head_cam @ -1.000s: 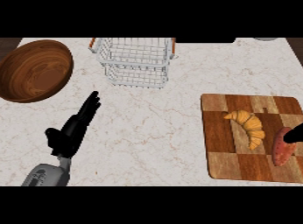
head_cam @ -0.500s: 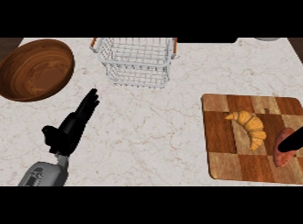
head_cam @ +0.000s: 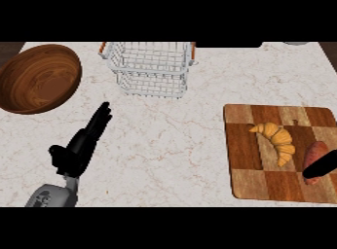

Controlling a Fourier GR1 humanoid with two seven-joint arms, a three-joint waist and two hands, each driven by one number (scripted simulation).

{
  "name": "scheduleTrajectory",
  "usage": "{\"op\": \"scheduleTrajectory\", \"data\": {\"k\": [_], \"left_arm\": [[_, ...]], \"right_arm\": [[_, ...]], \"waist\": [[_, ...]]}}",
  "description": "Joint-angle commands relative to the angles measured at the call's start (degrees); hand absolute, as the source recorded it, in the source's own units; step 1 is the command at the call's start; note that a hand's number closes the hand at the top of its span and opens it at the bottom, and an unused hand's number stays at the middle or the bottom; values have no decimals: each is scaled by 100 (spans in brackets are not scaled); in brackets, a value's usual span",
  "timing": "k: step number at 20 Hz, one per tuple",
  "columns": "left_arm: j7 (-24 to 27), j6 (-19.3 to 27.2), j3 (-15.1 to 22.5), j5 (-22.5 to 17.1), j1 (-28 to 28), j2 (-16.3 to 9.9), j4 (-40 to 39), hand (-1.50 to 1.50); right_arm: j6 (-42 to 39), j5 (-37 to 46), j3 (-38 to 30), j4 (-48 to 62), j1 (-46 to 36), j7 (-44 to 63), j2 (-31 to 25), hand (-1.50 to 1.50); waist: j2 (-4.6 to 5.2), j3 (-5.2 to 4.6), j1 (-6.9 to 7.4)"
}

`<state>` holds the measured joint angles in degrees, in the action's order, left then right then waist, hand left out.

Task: Pick the sweet potato from the cutting board and place it in the tiered basket

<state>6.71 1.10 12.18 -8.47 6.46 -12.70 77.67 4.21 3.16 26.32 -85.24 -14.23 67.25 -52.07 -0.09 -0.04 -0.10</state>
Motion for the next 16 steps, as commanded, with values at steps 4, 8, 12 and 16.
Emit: {"op": "scheduleTrajectory", "data": {"k": [4,8,12,16], "left_arm": [[-334,-17,-75,64,263,-12,99,0],[-135,-144,-182,61,126,0,-75,0],[353,-195,-87,158,-353,130,-117,0],[-21,-311,-315,87,-167,-21,165,0]], "right_arm": [[412,483,13,347,38,1049,714,-150],[162,343,-432,341,460,516,506,-150],[377,729,-269,442,670,479,986,-150],[-55,714,-676,224,635,582,823,-150]], "waist": [[9,2,27],[4,2,-25],[8,1,7],[0,1,8]]}}
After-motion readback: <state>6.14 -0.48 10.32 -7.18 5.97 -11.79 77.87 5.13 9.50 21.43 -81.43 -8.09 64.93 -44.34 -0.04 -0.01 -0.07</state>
